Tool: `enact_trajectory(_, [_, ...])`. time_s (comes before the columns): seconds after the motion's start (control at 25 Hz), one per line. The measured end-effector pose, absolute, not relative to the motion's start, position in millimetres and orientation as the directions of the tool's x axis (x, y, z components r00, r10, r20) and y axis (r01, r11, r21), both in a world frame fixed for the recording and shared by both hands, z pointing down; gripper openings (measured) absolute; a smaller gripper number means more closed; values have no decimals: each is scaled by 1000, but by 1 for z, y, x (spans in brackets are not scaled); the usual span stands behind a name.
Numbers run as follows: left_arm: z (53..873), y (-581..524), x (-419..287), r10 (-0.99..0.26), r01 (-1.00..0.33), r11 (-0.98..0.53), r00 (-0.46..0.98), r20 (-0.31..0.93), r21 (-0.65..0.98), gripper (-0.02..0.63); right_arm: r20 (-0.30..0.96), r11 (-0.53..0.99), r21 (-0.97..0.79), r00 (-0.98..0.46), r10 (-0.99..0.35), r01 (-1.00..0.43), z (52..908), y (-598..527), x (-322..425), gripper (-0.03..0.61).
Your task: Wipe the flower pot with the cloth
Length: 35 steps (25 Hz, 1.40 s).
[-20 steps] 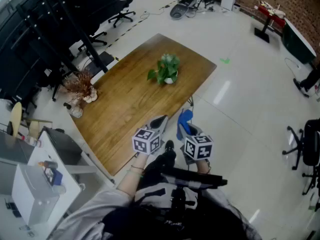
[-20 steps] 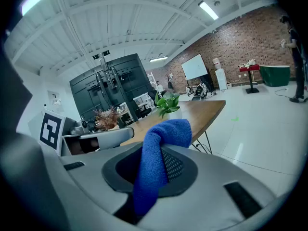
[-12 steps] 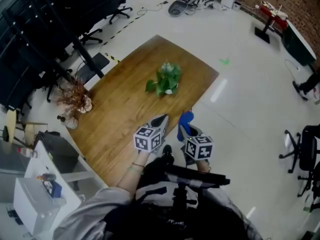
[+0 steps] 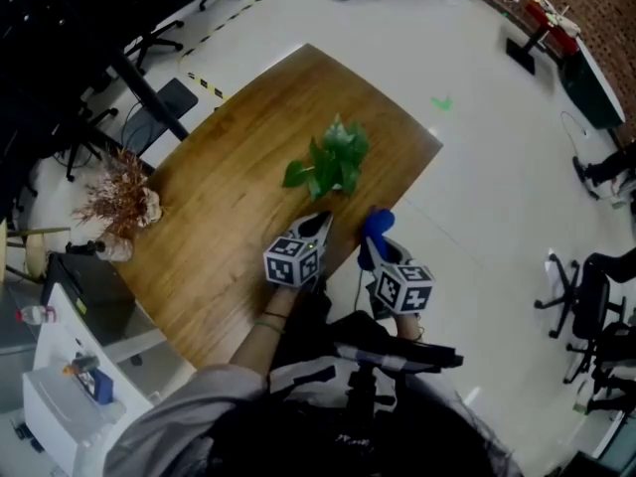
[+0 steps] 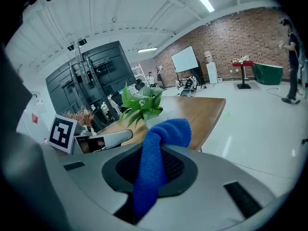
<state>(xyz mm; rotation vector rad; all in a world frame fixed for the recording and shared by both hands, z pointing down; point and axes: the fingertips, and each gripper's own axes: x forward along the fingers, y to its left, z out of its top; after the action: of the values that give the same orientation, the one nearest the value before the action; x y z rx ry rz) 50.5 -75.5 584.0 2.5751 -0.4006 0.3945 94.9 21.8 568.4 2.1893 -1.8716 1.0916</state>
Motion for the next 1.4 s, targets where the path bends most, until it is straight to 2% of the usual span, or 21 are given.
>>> enact_trajectory(0.48, [599,-109,60,-275,-421,-770,897,346,480,5,607,-212,-349,-48,-793,-913,580,3,115,60])
enact_trajectory(1.04, [603,-133,65,-409,-559,-679,826,387,476,5,594,94,-234,-219,-774,-968,573,-77,180,60])
enact_trajectory(1.4, [610,-140,65,-464,-621,-637,782,415,458,6,566,248,-311,-388,-728,-917,590,-102,160,60])
